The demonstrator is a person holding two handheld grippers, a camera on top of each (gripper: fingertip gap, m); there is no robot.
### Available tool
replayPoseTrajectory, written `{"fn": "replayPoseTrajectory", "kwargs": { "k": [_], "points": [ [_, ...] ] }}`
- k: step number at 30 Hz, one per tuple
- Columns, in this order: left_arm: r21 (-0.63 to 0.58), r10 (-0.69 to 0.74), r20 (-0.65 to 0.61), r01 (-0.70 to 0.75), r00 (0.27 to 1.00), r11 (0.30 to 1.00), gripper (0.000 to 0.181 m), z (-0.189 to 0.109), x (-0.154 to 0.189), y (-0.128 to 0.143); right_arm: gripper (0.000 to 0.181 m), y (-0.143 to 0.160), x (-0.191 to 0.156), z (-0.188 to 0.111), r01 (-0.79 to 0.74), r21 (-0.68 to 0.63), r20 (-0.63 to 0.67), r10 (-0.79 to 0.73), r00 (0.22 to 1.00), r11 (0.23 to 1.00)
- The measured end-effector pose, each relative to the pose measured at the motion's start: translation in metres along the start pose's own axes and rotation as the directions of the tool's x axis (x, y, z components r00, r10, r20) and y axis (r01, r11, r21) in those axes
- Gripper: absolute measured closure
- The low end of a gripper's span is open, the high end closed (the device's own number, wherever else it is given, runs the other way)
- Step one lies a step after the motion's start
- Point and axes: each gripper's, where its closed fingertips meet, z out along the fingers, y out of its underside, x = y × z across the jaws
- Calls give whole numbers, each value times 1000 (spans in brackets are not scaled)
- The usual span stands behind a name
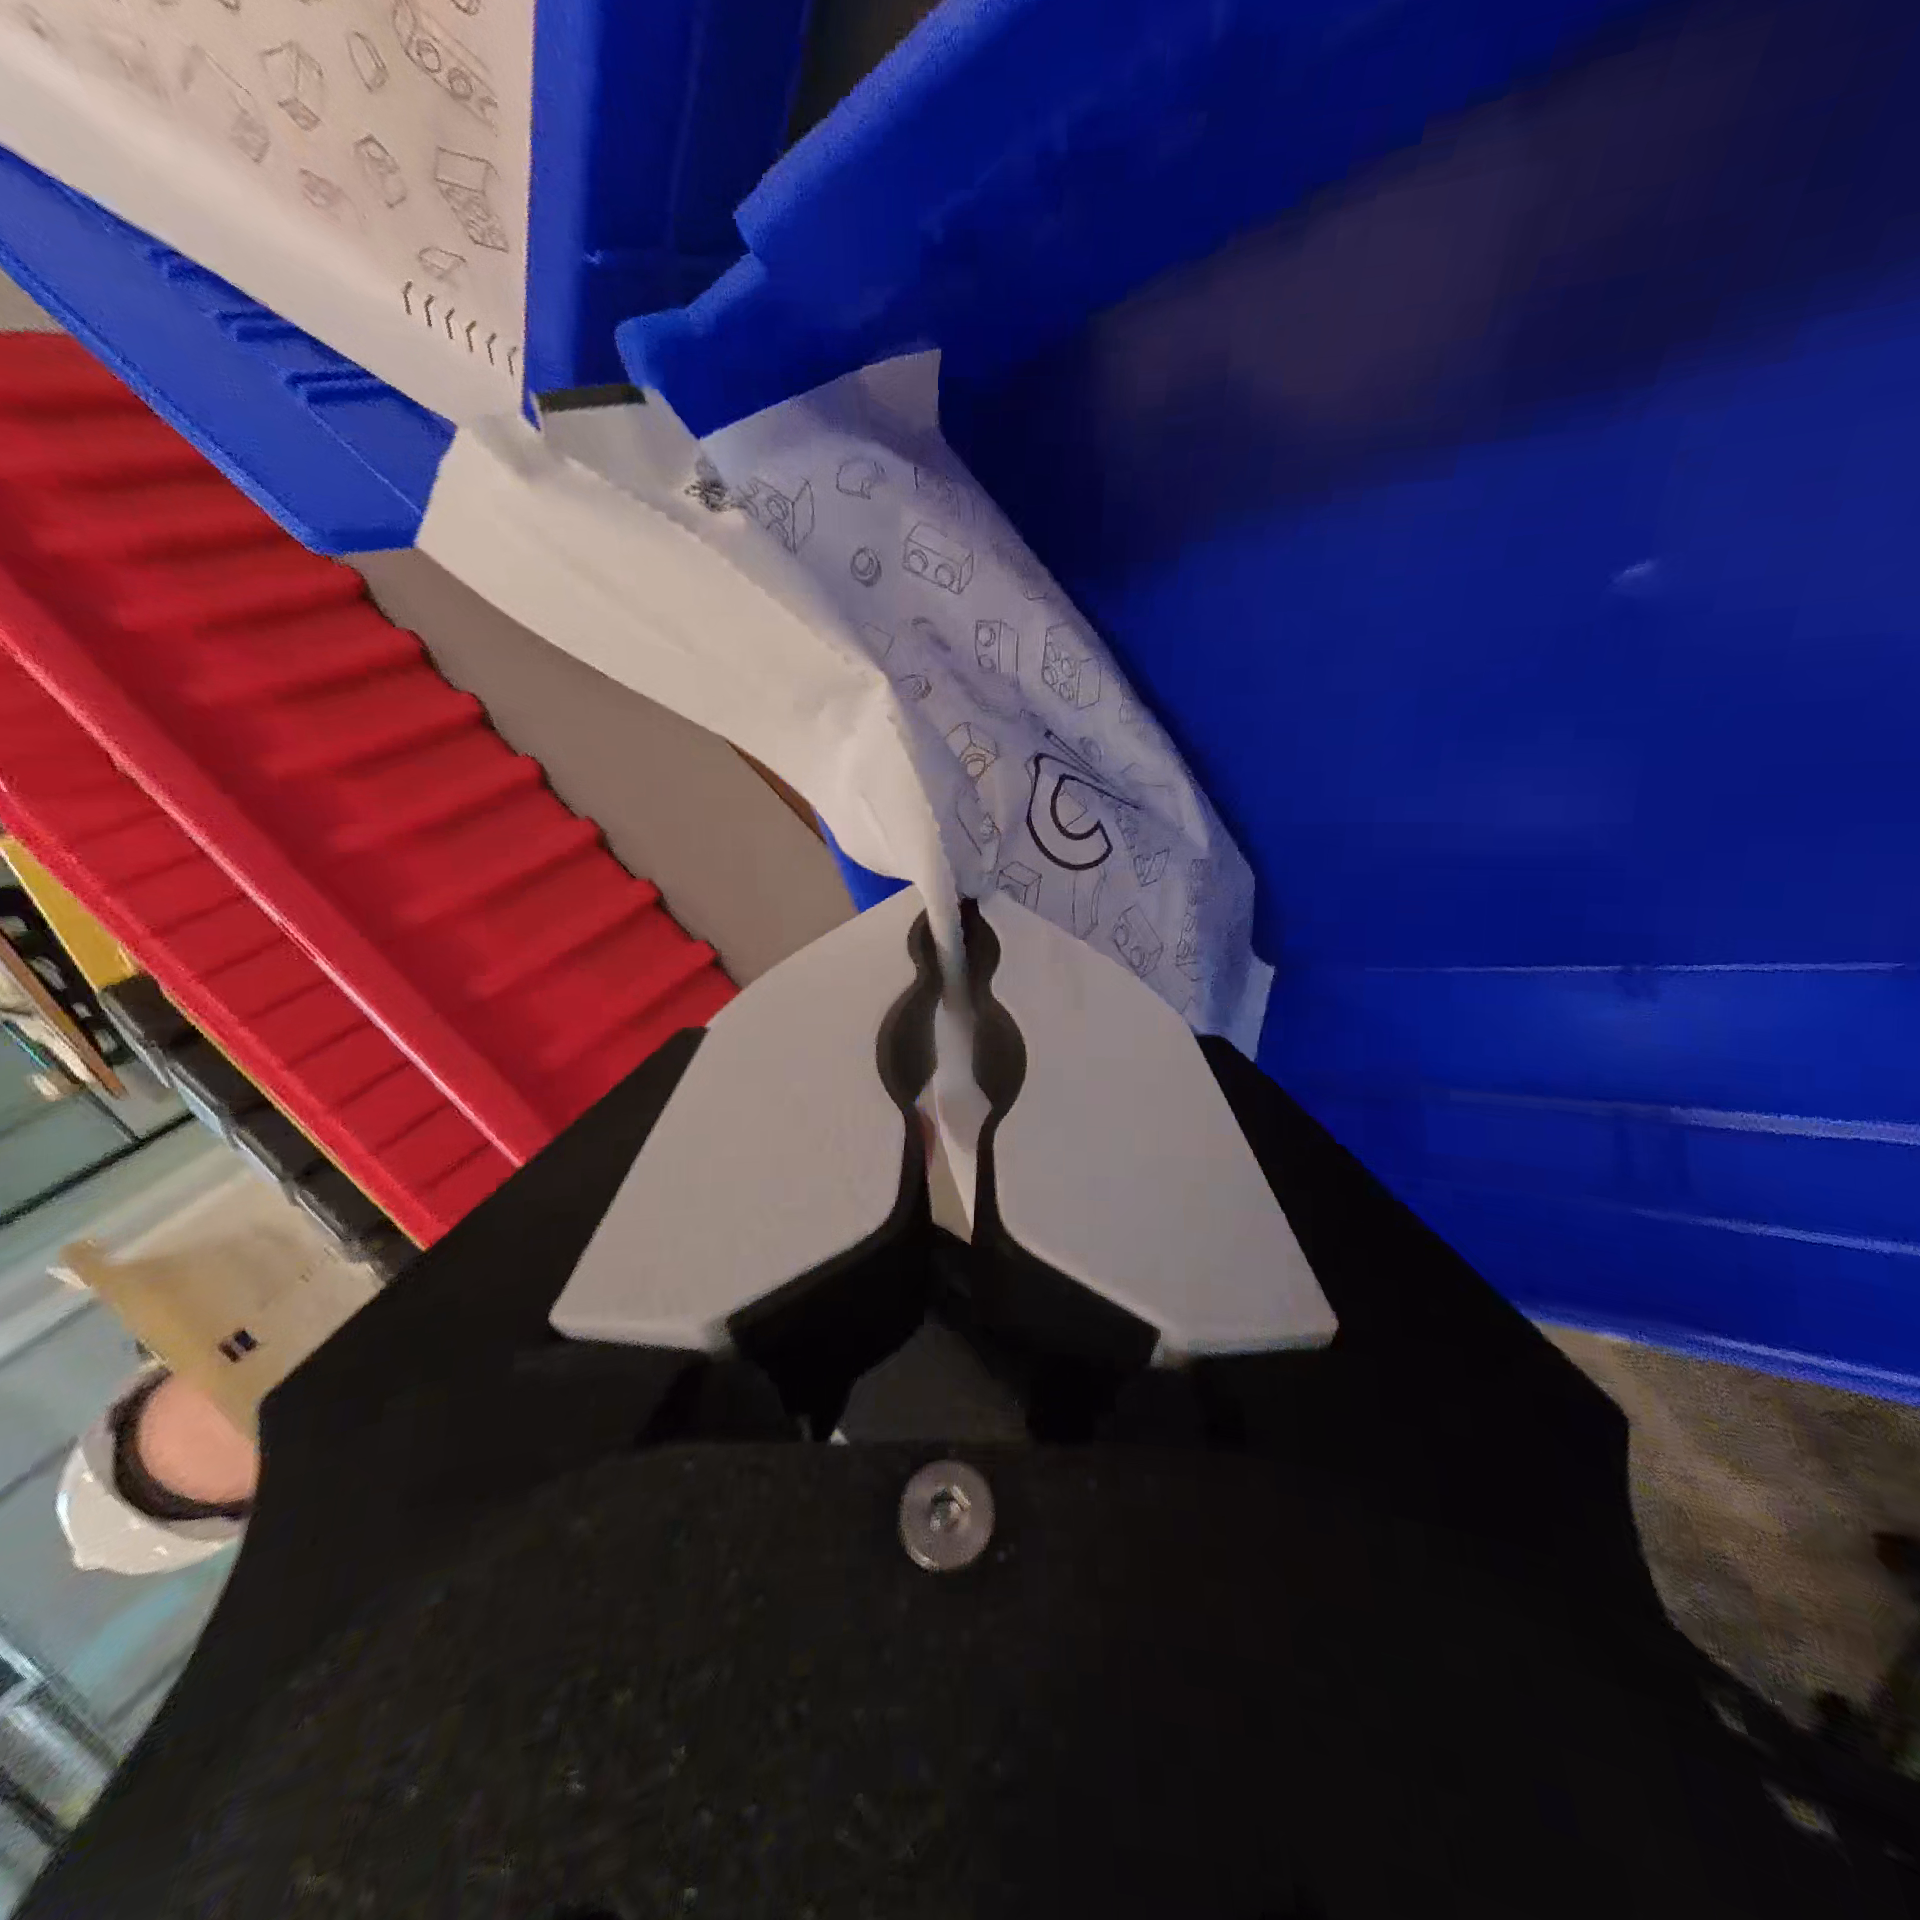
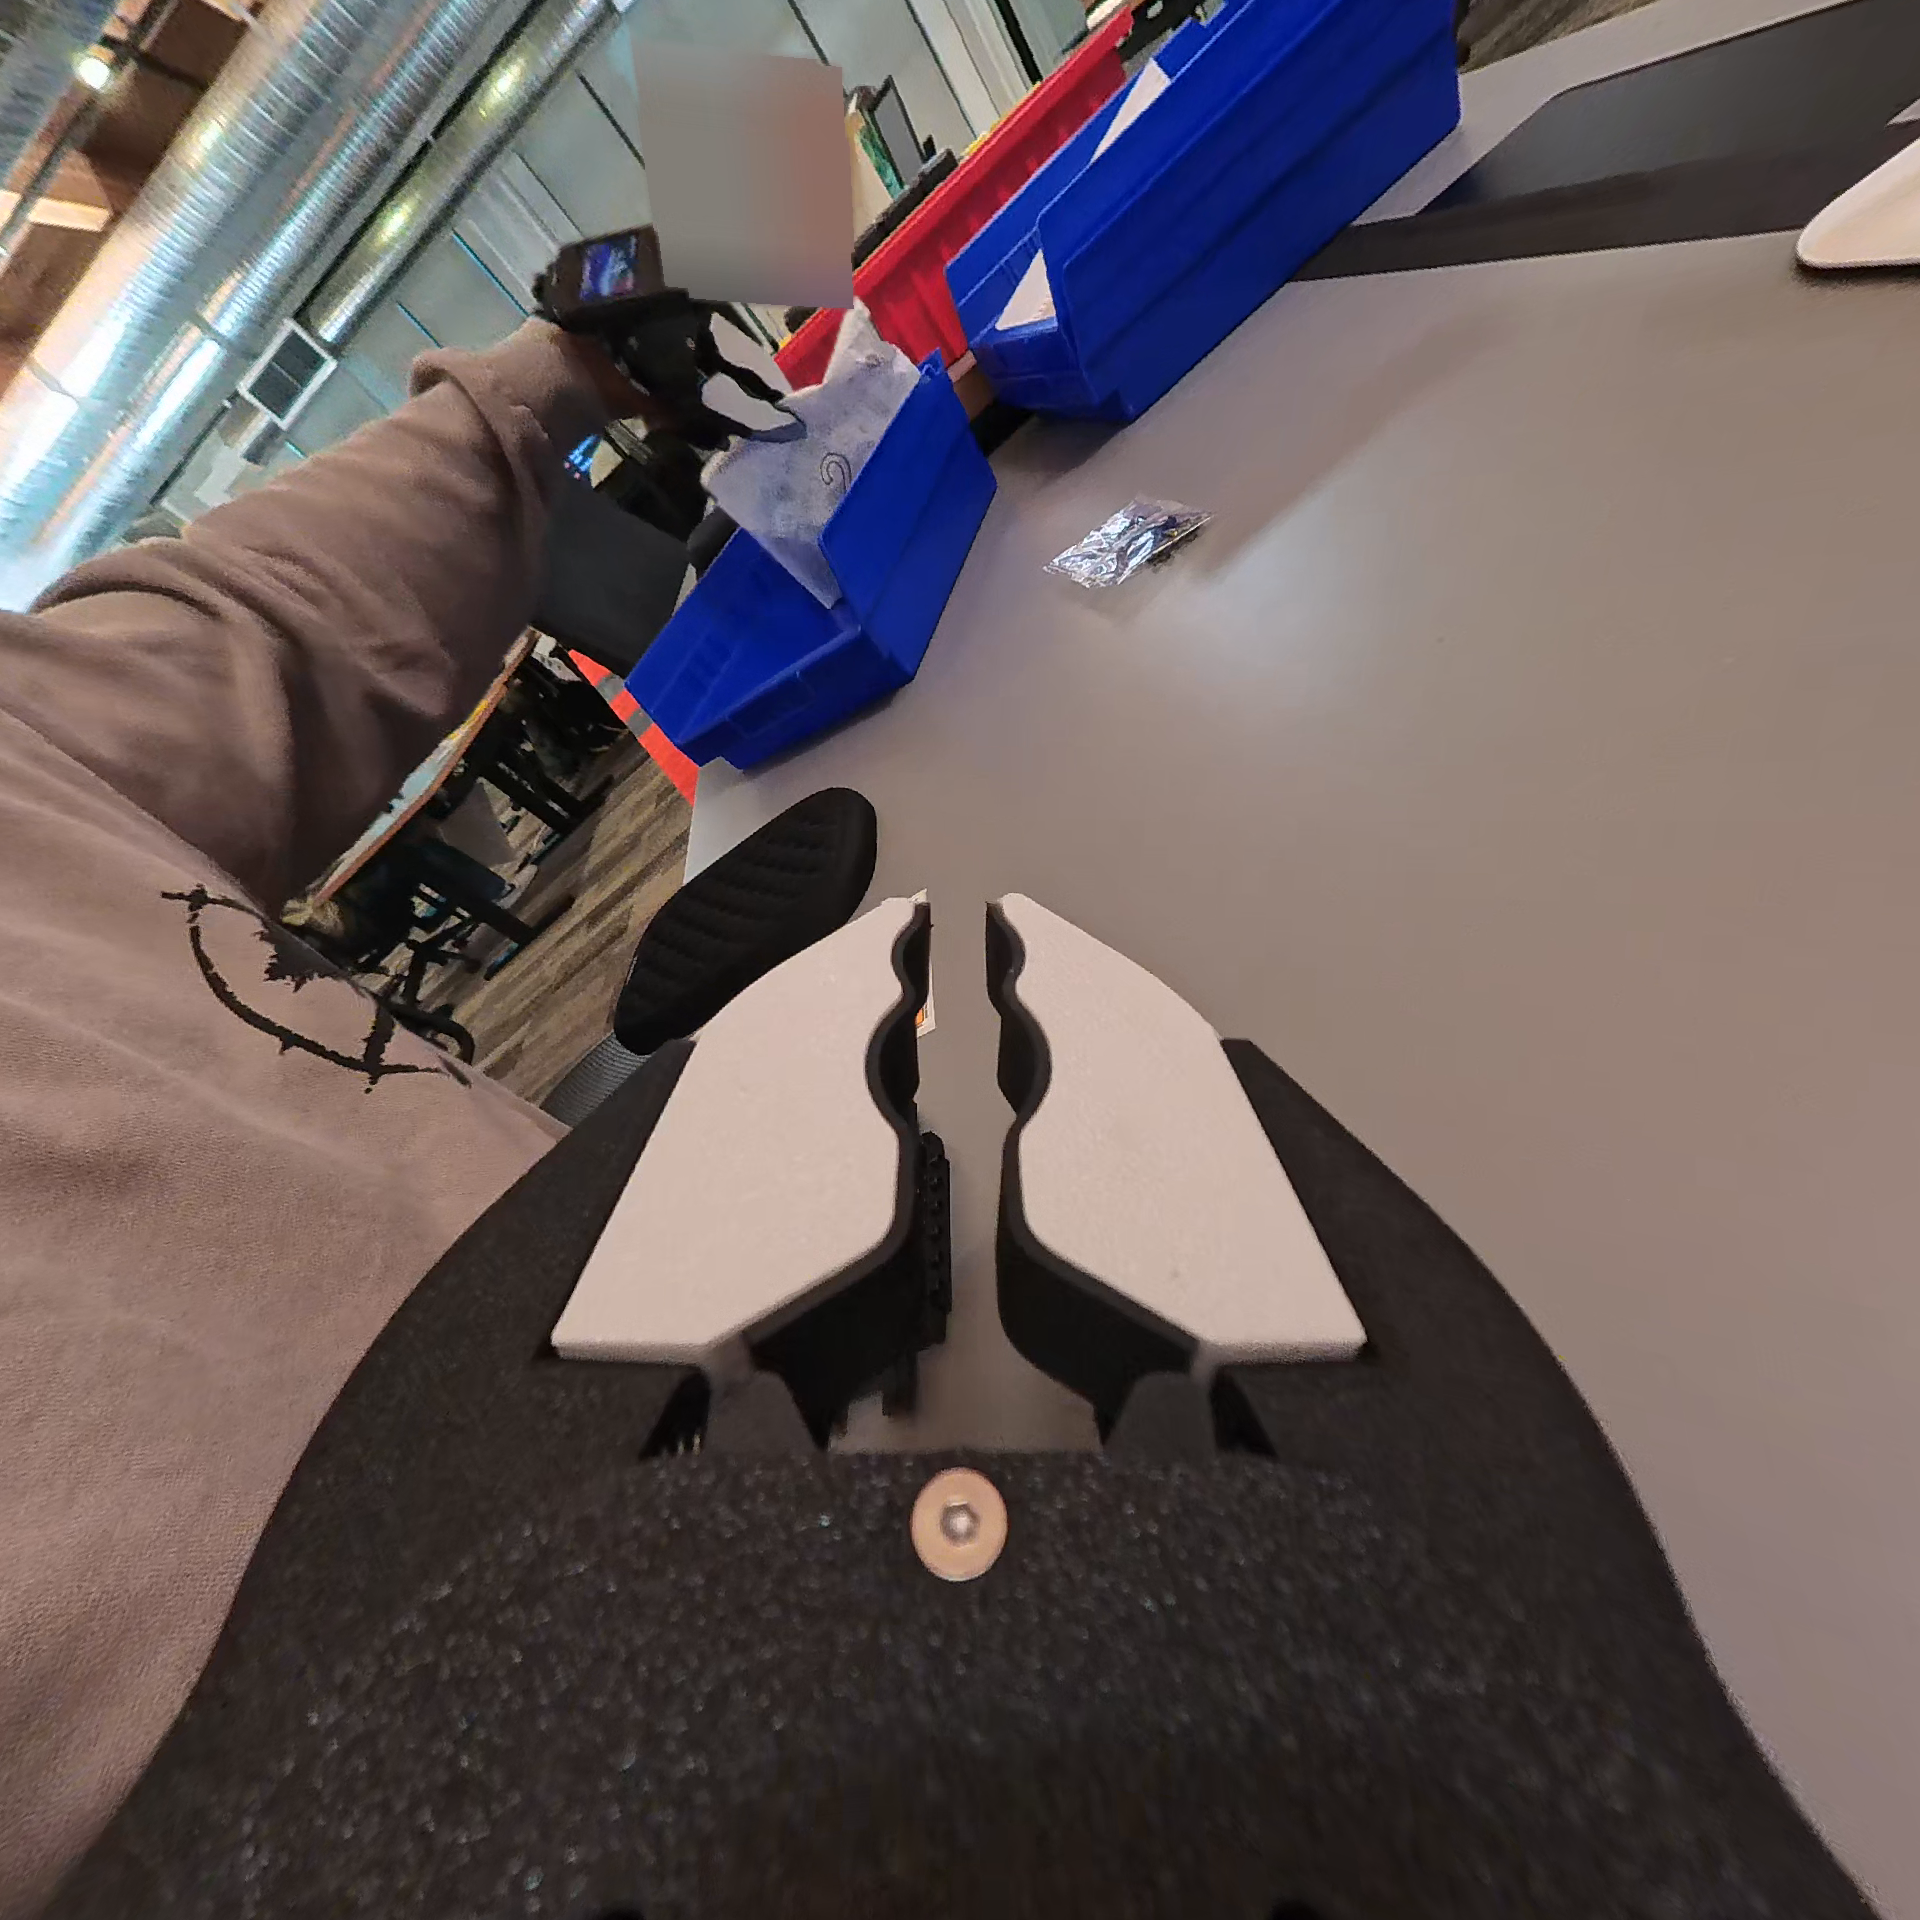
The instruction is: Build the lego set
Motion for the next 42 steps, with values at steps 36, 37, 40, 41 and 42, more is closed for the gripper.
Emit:
{"fn": "replayPoseTrajectory", "kwargs": {
  "k": [36, 37, 40, 41, 42],
  "points": [
    [73, 21, -1, -21, 1000, 997, 174, 24, -23, 13, 171, 5, 1, 32, -10, -39, -1, 10, 1000, 999],
    [80, -3, 2, 3, 1000, 997, 172, 24, -25, 14, 171, 5, 1, 32, -8, -39, -1, 8, 1000, 999],
    [81, -36, 21, 35, 999, 996, 167, 21, -28, 18, 171, 4, -1, 30, -1, -38, 2, 1, 1000, 999],
    [73, -47, 28, 45, 998, 996, 164, 20, -29, 20, 171, 4, -2, 29, 1, -37, 3, -1, 1000, 999],
    [61, -60, 32, 58, 998, 996, 161, 18, -30, 23, 171, 4, -2, 29, 3, -38, 3, -3, 1000, 999]
  ]
}}
